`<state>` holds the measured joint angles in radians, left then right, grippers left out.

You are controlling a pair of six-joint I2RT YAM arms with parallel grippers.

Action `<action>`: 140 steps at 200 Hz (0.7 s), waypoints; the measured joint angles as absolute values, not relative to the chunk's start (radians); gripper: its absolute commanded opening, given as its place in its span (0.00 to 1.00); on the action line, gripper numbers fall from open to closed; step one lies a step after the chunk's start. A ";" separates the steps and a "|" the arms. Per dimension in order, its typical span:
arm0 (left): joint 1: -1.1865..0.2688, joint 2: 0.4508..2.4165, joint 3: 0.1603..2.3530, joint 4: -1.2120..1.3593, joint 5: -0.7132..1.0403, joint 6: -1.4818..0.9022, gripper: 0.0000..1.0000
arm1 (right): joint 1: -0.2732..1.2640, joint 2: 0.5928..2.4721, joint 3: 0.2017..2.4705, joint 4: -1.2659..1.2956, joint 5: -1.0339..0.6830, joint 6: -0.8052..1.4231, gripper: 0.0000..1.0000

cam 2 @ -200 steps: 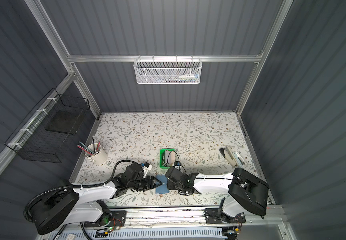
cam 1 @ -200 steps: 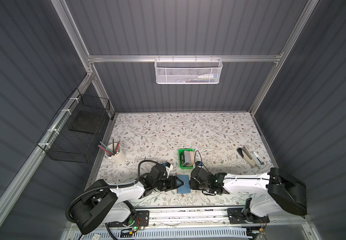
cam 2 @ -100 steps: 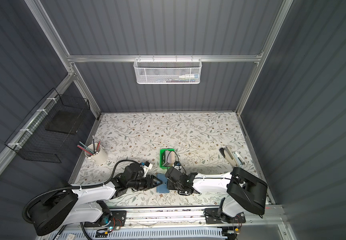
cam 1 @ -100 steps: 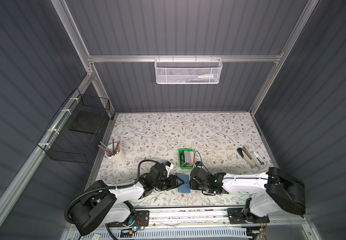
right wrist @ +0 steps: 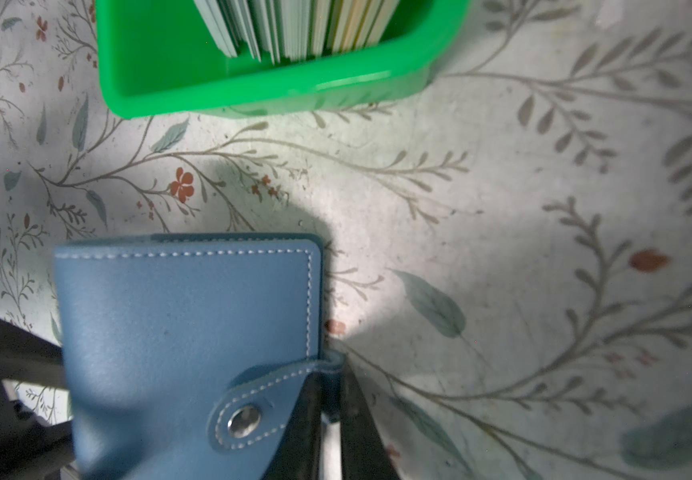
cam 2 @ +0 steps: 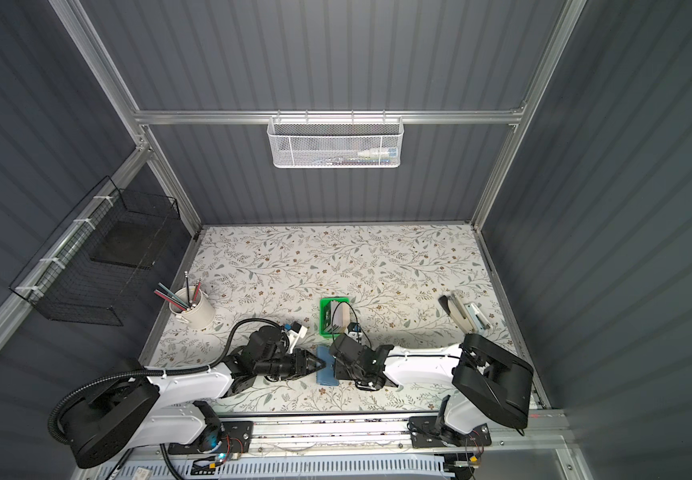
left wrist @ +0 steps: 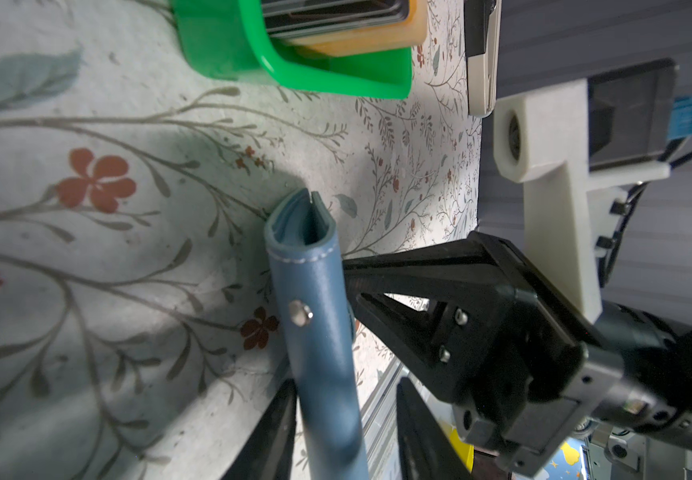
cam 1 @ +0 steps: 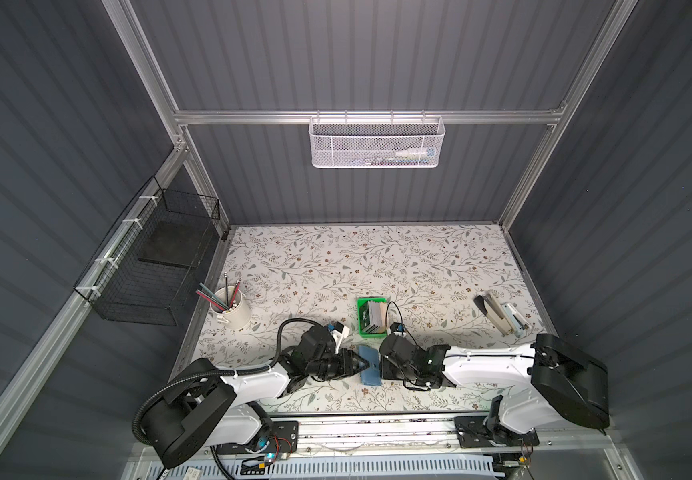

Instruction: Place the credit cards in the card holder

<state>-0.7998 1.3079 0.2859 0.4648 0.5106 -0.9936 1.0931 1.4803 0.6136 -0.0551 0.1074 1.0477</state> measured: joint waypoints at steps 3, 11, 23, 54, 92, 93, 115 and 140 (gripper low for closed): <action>-0.800 1.311 0.286 0.466 0.511 -0.994 0.37 | 1.093 1.480 0.614 -0.055 0.108 1.048 0.13; -0.800 1.318 0.286 0.470 0.511 -0.998 0.35 | 1.093 1.480 0.614 -0.055 0.109 1.048 0.12; -0.800 1.325 0.286 0.472 0.511 -1.002 0.34 | 1.094 1.480 0.614 -0.055 0.109 1.048 0.12; -0.800 1.331 0.287 0.472 0.511 -1.004 0.30 | 1.094 1.480 0.614 -0.055 0.110 1.048 0.12; -0.807 1.332 0.295 0.472 0.511 -1.003 0.25 | 1.094 1.481 0.614 -0.056 0.110 1.048 0.12; -0.807 1.332 0.295 0.472 0.511 -1.003 0.25 | 1.094 1.481 0.614 -0.056 0.110 1.048 0.12; -0.807 1.334 0.296 0.471 0.511 -1.003 0.23 | 1.094 1.481 0.614 -0.056 0.112 1.048 0.11; -0.810 1.334 0.296 0.470 0.510 -1.003 0.18 | 1.094 1.481 0.614 -0.057 0.112 1.047 0.11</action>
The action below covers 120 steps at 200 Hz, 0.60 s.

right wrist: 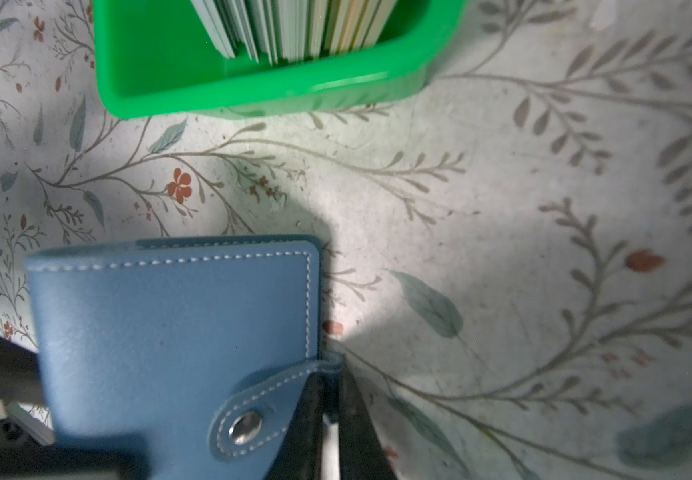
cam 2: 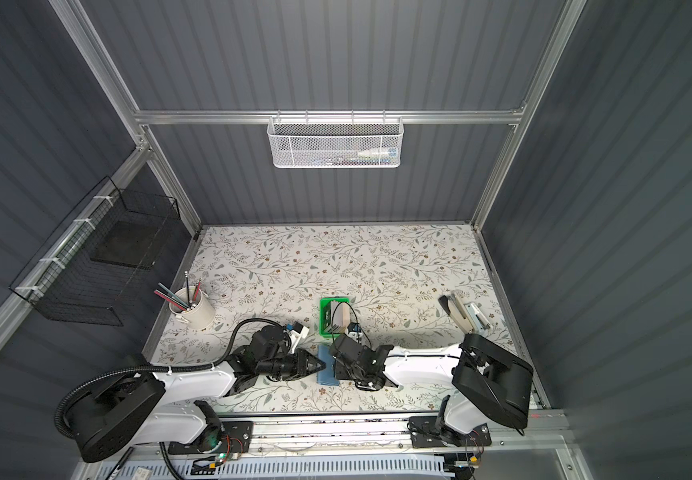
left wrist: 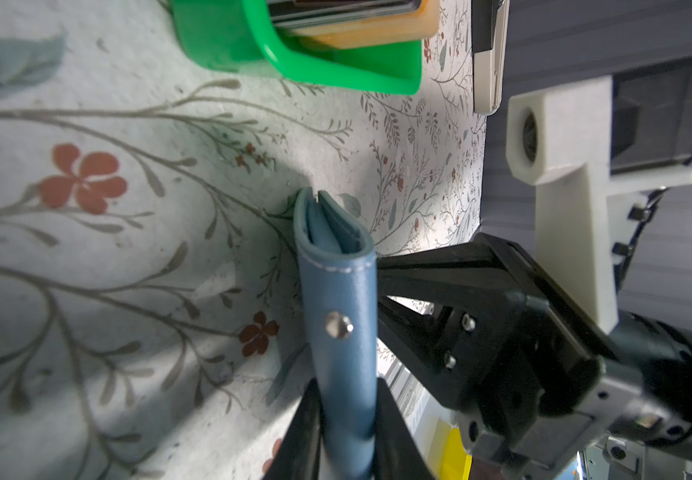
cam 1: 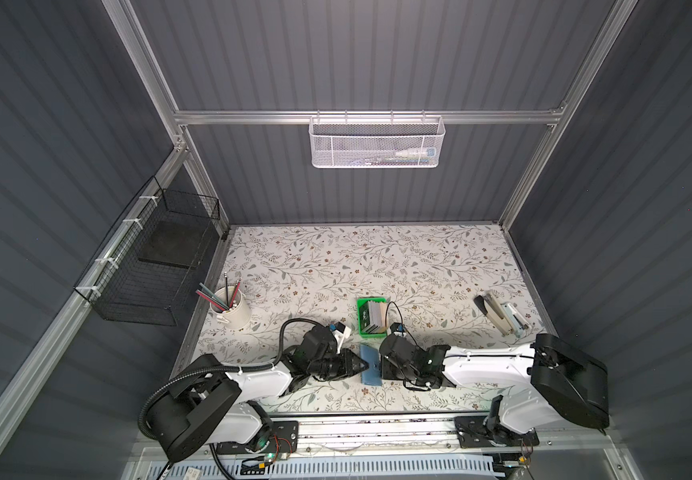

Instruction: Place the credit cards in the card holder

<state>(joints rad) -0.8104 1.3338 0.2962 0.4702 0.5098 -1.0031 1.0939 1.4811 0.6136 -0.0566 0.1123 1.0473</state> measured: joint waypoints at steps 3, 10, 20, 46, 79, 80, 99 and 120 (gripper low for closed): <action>-0.811 1.333 0.297 0.469 0.509 -1.003 0.18 | 1.094 1.481 0.614 -0.057 0.112 1.047 0.11; -0.811 1.333 0.297 0.467 0.509 -1.003 0.16 | 1.094 1.481 0.614 -0.057 0.112 1.047 0.11; -0.811 1.333 0.297 0.464 0.509 -1.003 0.14 | 1.094 1.481 0.614 -0.057 0.113 1.047 0.11; -0.811 1.334 0.297 0.456 0.503 -1.002 0.09 | 1.094 1.481 0.614 -0.057 0.113 1.047 0.11; -0.820 1.335 0.304 0.443 0.490 -0.999 0.04 | 1.104 1.475 0.614 -0.065 0.132 1.046 0.15; -0.820 1.335 0.304 0.442 0.490 -0.999 0.04 | 1.105 1.474 0.614 -0.067 0.132 1.046 0.16; -0.828 1.335 0.308 0.430 0.482 -0.996 0.03 | 1.108 1.460 0.613 -0.086 0.139 1.040 0.18; -0.836 1.324 0.310 0.403 0.470 -0.988 0.02 | 1.114 1.433 0.613 -0.099 0.140 1.038 0.19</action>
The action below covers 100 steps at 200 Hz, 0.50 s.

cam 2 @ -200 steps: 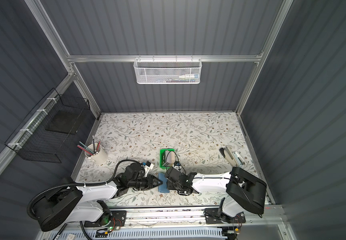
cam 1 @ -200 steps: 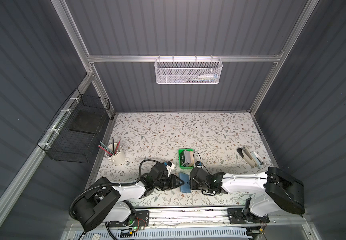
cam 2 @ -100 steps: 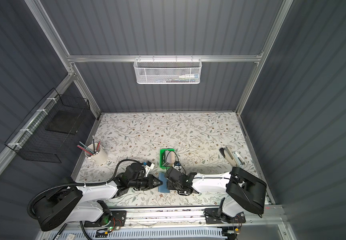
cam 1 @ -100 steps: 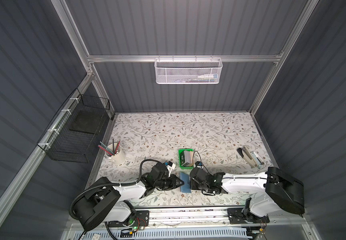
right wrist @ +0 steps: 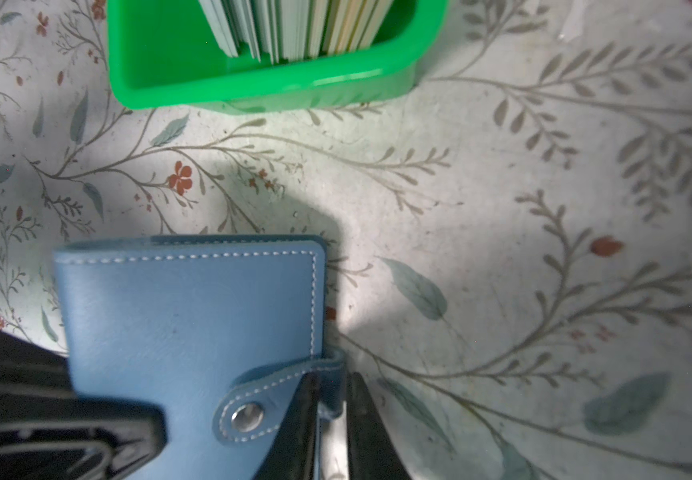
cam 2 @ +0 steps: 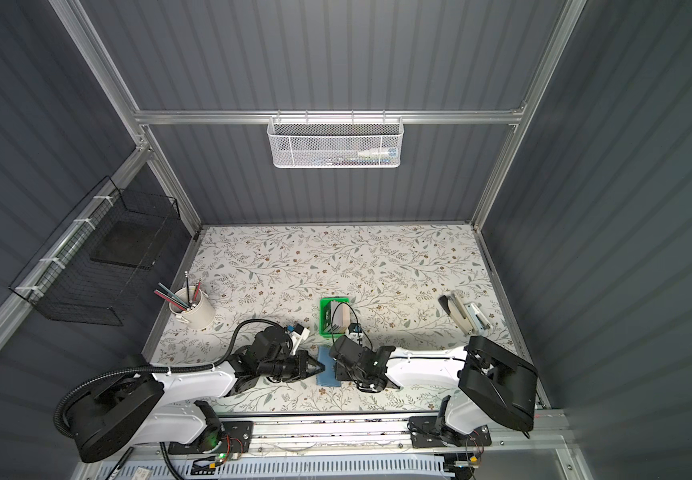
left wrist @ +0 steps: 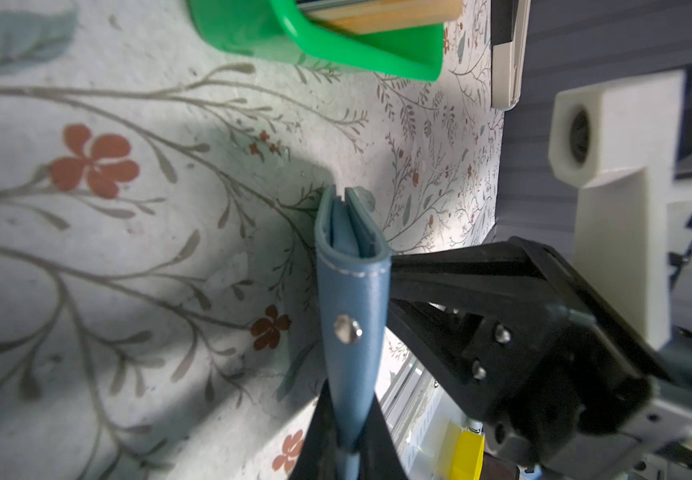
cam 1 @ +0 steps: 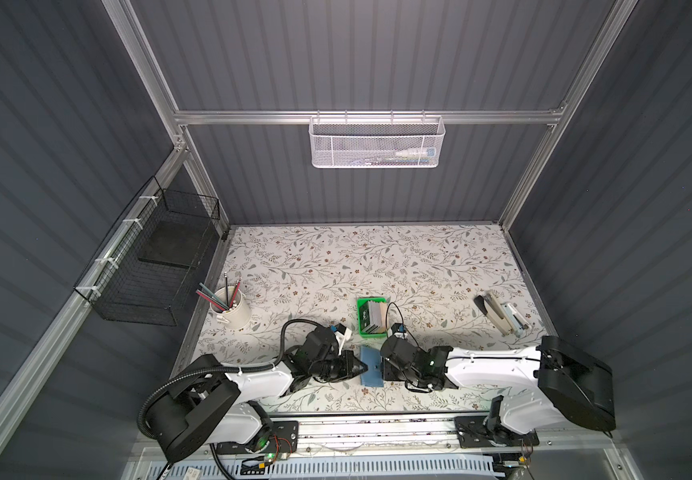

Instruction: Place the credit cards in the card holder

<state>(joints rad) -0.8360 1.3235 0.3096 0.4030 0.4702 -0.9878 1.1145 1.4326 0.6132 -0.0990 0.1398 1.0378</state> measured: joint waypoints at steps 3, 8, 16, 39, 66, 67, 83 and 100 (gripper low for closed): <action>-0.837 1.321 0.310 0.398 0.467 -0.986 0.01 | 1.117 1.426 0.613 -0.102 0.140 1.036 0.20; -0.838 1.317 0.310 0.392 0.466 -0.984 0.01 | 1.120 1.416 0.614 -0.106 0.141 1.035 0.20; -0.839 1.312 0.311 0.381 0.464 -0.980 0.01 | 1.127 1.400 0.617 -0.118 0.146 1.032 0.20; -0.839 1.309 0.316 0.364 0.460 -0.975 0.01 | 1.149 1.377 0.653 -0.167 0.163 1.020 0.21; -0.844 1.309 0.329 0.339 0.451 -0.968 0.01 | 1.164 1.374 0.702 -0.194 0.172 1.008 0.22; -0.844 1.309 0.330 0.339 0.450 -0.968 0.01 | 1.165 1.374 0.704 -0.195 0.172 1.008 0.22; -0.844 1.309 0.335 0.331 0.445 -0.961 0.01 | 1.167 1.377 0.720 -0.205 0.173 1.004 0.23; -0.848 1.309 0.336 0.328 0.441 -0.960 0.01 | 1.169 1.390 0.732 -0.210 0.174 1.001 0.24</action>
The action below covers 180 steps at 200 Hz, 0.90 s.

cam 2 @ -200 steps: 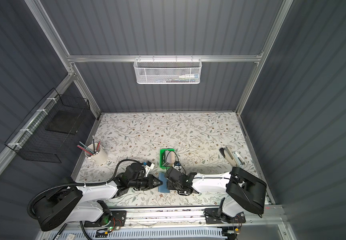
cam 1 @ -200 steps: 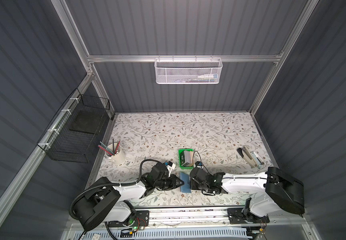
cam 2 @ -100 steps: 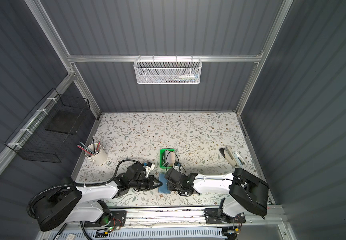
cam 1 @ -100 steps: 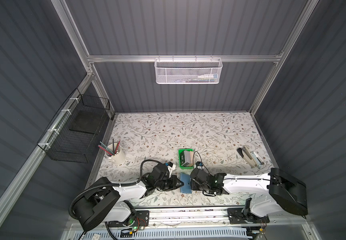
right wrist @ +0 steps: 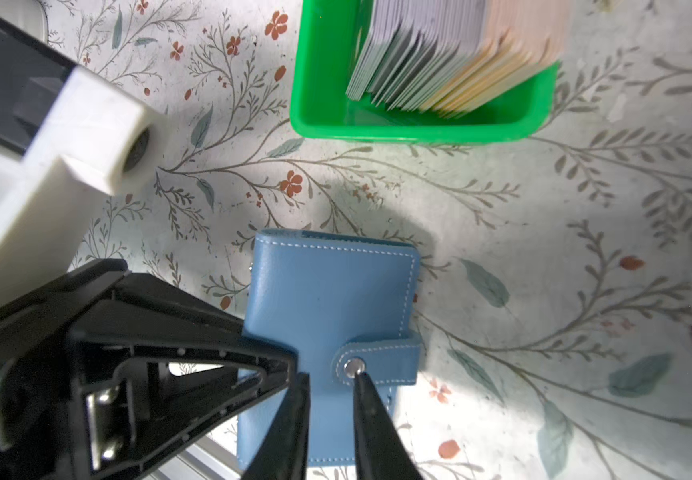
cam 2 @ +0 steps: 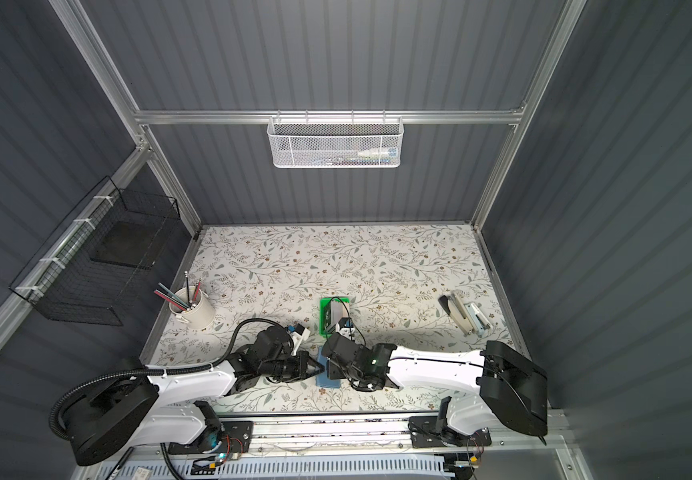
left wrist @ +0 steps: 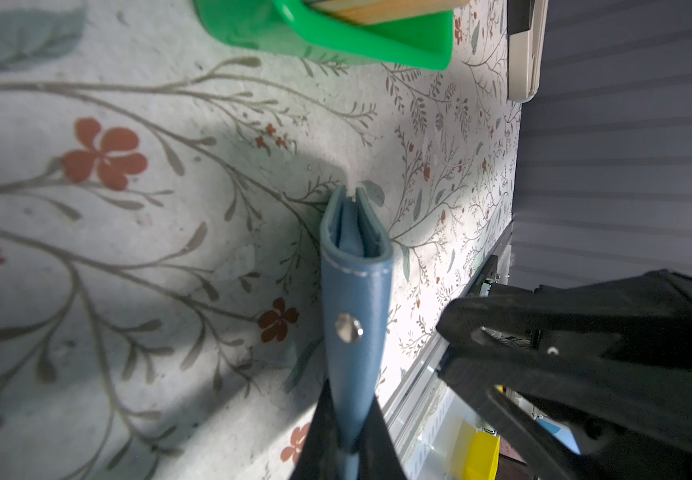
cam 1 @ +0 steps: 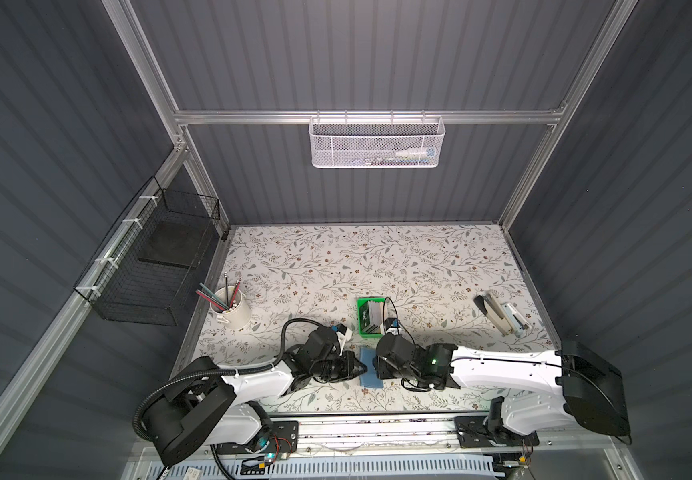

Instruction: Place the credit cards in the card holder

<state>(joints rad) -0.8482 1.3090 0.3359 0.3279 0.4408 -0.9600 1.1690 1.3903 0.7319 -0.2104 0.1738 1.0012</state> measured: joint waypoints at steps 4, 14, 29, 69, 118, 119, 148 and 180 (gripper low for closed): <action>-0.849 1.309 0.336 0.327 0.439 -0.958 0.01 | 1.169 1.395 0.735 -0.211 0.174 1.001 0.24; -0.850 1.309 0.336 0.327 0.437 -0.957 0.01 | 1.170 1.407 0.739 -0.211 0.174 0.999 0.24; -0.850 1.306 0.336 0.324 0.434 -0.953 0.01 | 1.171 1.425 0.741 -0.212 0.173 0.997 0.25; -0.852 1.284 0.336 0.307 0.423 -0.949 0.01 | 1.171 1.449 0.746 -0.224 0.173 0.994 0.27; -0.852 1.283 0.336 0.306 0.420 -0.946 0.02 | 1.171 1.467 0.751 -0.225 0.166 0.990 0.28; -0.852 1.283 0.336 0.306 0.420 -0.946 0.01 | 1.171 1.468 0.751 -0.225 0.166 0.990 0.28; -0.854 1.283 0.336 0.305 0.419 -0.946 0.02 | 1.171 1.482 0.751 -0.224 0.163 0.987 0.29; -0.856 1.283 0.338 0.299 0.419 -0.944 0.02 | 1.171 1.497 0.751 -0.215 0.160 0.987 0.30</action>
